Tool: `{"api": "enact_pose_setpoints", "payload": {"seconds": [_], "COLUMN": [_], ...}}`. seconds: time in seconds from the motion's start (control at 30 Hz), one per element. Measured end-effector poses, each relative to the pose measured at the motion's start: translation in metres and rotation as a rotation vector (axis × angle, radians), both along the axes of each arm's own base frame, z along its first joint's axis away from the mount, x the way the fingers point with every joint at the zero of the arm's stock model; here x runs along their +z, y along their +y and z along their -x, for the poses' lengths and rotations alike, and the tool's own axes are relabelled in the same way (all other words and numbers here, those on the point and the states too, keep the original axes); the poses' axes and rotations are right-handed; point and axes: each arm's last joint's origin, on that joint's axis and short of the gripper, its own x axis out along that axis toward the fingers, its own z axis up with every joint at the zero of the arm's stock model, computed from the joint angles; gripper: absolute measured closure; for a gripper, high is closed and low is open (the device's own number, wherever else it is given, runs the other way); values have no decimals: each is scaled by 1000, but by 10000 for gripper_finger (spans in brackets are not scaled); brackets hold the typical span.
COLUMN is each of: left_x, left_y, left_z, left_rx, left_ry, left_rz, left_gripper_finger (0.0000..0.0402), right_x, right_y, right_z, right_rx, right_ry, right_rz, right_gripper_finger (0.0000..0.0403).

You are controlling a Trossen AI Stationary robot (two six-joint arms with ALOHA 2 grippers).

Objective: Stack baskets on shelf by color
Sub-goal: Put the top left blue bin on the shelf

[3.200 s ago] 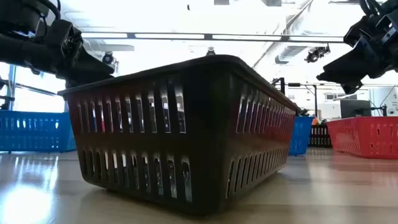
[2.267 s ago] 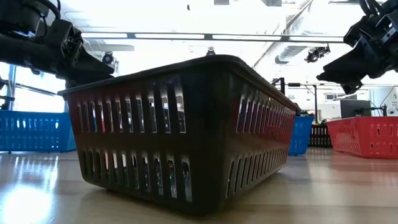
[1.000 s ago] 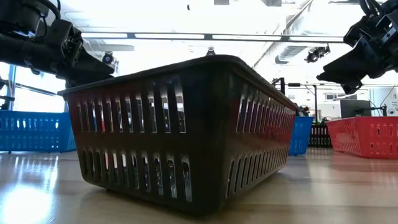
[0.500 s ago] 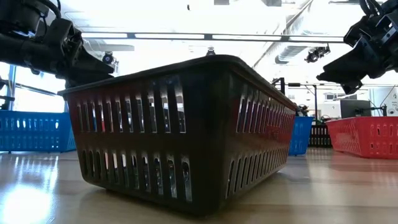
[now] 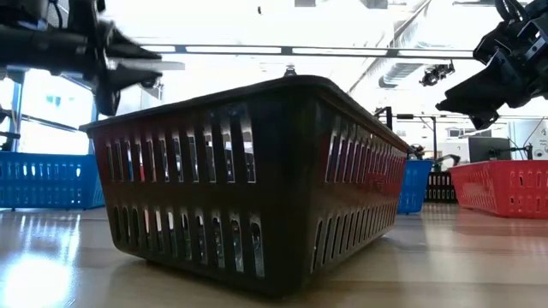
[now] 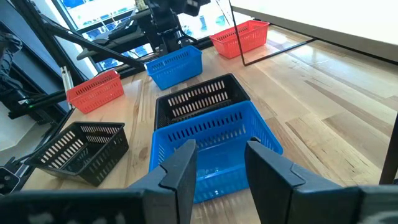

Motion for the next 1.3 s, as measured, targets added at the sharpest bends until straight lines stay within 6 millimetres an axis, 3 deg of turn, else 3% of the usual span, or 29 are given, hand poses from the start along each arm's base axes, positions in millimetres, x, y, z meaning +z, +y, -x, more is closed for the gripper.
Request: {"api": "enact_pose_setpoints", "payload": {"seconds": [0.17, 0.5, 0.8, 0.93, 1.3], "left_x": [33, 90, 121, 121, 88], "left_y": [0, -4, -7, -11, -30], "left_z": [1, 9, -3, -11, -23], "left_rx": [-1, -106, -289, -387, -473], "left_ry": [-5, 233, 409, 479, 827], "left_rz": [-77, -78, 12, 99, 237], "left_gripper_finger": [275, 275, 275, 275, 275], "right_x": [0, 0, 0, 0, 0], "right_y": [0, 0, 0, 0, 0], "right_z": [0, 0, 0, 0, 0], "right_rx": [0, 0, 0, 1, 0], "right_ry": [0, 0, 1, 1, 0], "right_rz": [0, 0, 0, 0, 0], "right_gripper_finger": [281, 281, 281, 281, 281]}}
